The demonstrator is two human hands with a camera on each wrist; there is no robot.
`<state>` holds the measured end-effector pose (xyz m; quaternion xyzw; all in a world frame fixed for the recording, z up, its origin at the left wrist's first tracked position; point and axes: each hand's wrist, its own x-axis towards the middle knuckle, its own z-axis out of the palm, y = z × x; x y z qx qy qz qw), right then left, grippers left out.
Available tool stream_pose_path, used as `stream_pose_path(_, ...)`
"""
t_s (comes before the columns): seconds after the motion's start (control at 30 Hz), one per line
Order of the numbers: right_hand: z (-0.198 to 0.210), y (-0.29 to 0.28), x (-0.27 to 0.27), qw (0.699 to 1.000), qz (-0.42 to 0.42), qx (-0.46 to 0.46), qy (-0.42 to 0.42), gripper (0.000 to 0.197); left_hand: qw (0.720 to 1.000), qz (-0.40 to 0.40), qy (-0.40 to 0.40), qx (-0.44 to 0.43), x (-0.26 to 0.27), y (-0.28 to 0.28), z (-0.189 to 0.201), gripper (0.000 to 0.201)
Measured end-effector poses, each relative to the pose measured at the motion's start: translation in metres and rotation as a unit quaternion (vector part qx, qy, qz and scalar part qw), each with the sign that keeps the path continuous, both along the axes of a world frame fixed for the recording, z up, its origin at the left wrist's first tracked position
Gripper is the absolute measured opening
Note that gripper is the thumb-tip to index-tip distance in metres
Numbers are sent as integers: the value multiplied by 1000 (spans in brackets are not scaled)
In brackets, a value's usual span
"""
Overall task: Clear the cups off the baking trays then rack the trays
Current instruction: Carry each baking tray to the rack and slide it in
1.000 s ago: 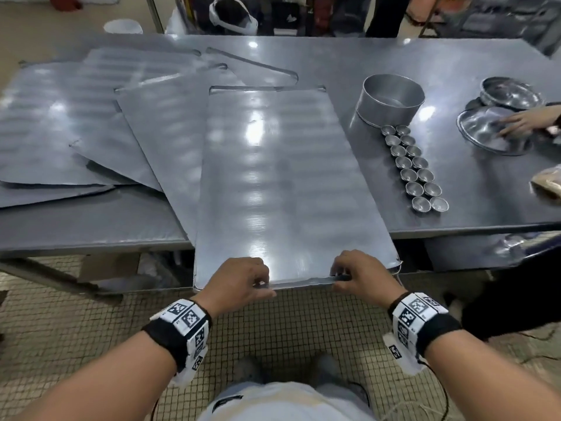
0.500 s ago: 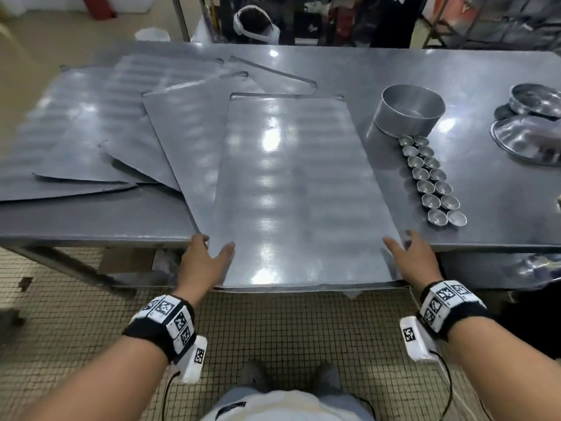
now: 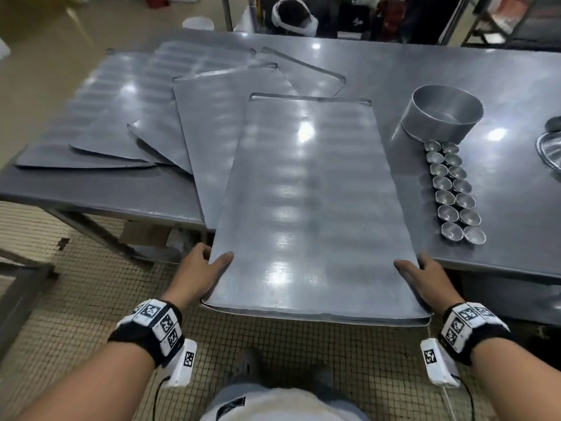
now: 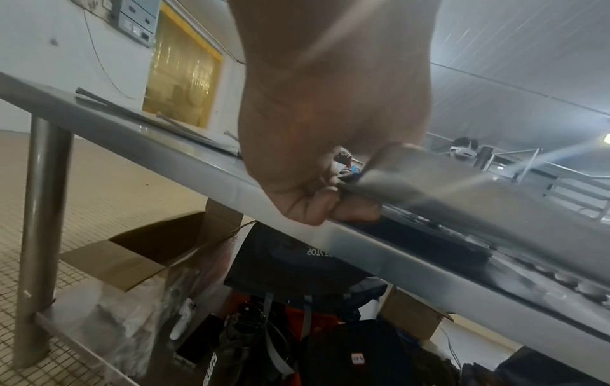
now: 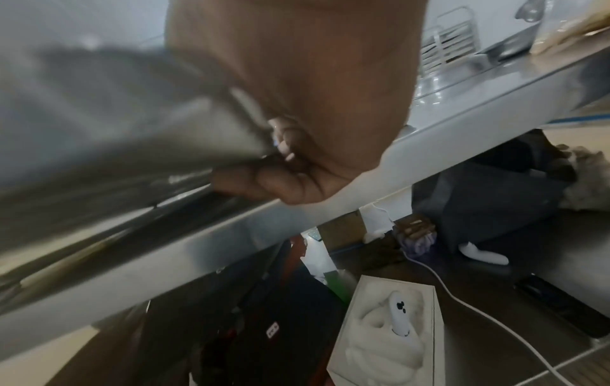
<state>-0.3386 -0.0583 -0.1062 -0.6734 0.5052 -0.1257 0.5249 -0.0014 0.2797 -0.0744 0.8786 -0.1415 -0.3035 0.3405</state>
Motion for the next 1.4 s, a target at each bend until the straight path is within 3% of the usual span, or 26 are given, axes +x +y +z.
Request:
stream_pose_path(0.1, -5, -6, -2, 999, 14, -36, 6, 33, 1000, 3, 15, -23, -10, -12, -1, 51)
stream_pose_path(0.5, -7, -4, -2, 997, 28, -67, 22, 25, 994, 59, -33, -88, -12, -32, -10, 37)
stream_pose_path(0.7, -7, -13, -9, 996, 32, -77, 13, 62, 993, 55, -48, -93, -11, -30, -5, 35)
stream_pose_path(0.83, 10, -15, -11, 996, 44, -81, -7, 25, 992, 54, -54, -103, -16, -27, -2, 34)
stream_pose_path(1.27, 59, -39, 33, 979, 100, -174, -37, 33, 972, 113, -125, -166, -16, -9, 40, 30)
stream_pose_path(1.4, 85, -30, 63, 976, 122, -171, -50, 22, 962, 142, -155, -177, -4, 12, 50, 28)
